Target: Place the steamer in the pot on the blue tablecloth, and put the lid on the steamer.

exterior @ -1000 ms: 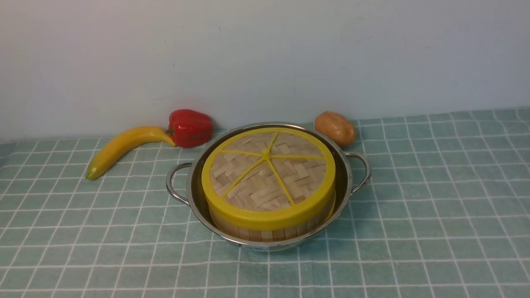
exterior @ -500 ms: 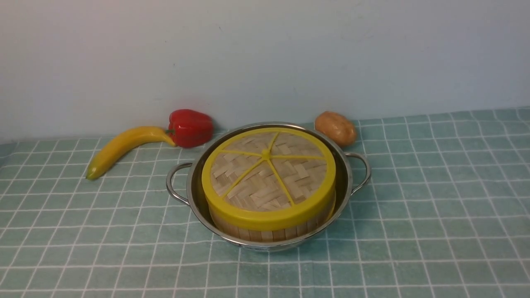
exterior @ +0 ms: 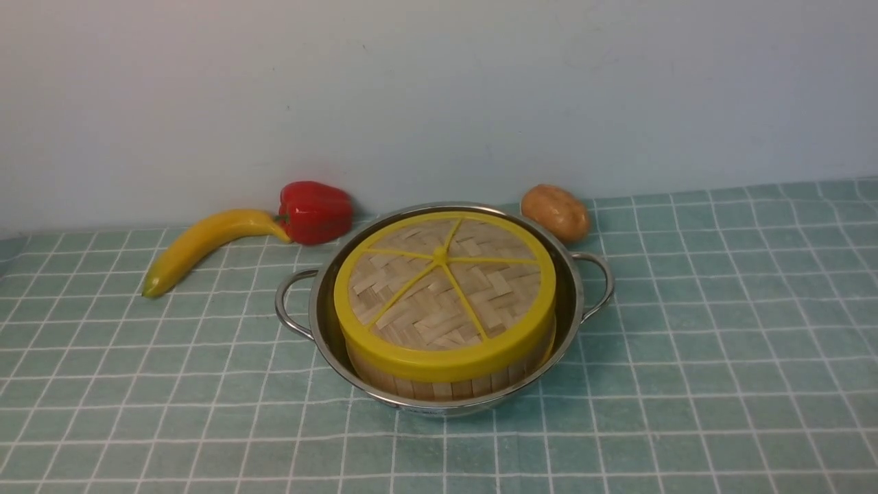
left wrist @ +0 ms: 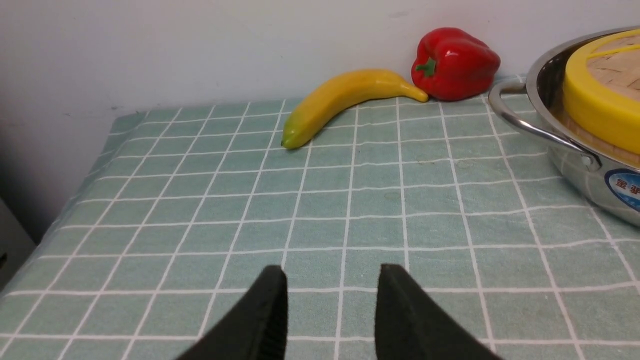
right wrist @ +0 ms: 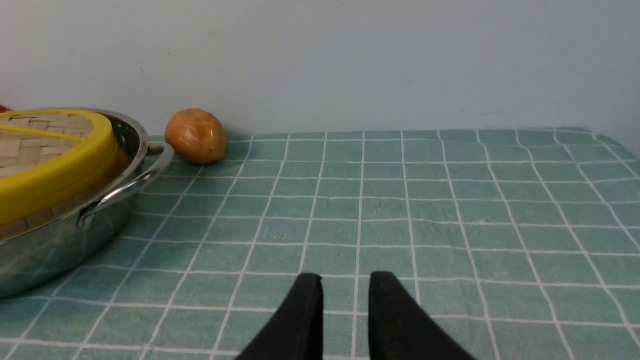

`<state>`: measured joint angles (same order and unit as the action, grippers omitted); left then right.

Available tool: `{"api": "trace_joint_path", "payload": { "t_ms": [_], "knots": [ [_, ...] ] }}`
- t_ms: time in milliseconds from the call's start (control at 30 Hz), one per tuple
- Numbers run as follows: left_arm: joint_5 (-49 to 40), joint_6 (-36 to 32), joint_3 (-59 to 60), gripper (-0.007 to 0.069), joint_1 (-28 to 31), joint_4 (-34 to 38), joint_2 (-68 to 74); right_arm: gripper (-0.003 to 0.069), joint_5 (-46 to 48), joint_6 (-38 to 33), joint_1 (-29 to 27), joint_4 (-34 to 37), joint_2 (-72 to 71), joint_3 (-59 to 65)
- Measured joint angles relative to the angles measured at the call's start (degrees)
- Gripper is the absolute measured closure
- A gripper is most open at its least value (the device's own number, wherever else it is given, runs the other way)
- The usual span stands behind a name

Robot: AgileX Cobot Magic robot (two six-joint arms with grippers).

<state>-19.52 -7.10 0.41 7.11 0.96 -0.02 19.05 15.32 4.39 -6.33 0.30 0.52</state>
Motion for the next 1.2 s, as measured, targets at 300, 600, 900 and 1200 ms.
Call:
{"api": "trace_joint_path", "payload": {
  "t_ms": [300, 600, 900, 1200],
  "knots": [
    [0.00, 0.00, 0.00, 0.0382, 0.00, 0.00, 0.00, 0.0477, 0.39, 0.56, 0.00, 0.00, 0.00, 0.00],
    [0.00, 0.00, 0.00, 0.0382, 0.00, 0.00, 0.00, 0.0459, 0.39, 0.66, 0.00, 0.00, 0.00, 0.00],
    [0.00, 0.00, 0.00, 0.0382, 0.00, 0.00, 0.00, 0.0433, 0.39, 0.66, 0.00, 0.00, 0.00, 0.00],
    [0.00, 0.00, 0.00, 0.0382, 0.00, 0.00, 0.00, 0.0419, 0.39, 0.66, 0.00, 0.00, 0.00, 0.00]
  ]
}}
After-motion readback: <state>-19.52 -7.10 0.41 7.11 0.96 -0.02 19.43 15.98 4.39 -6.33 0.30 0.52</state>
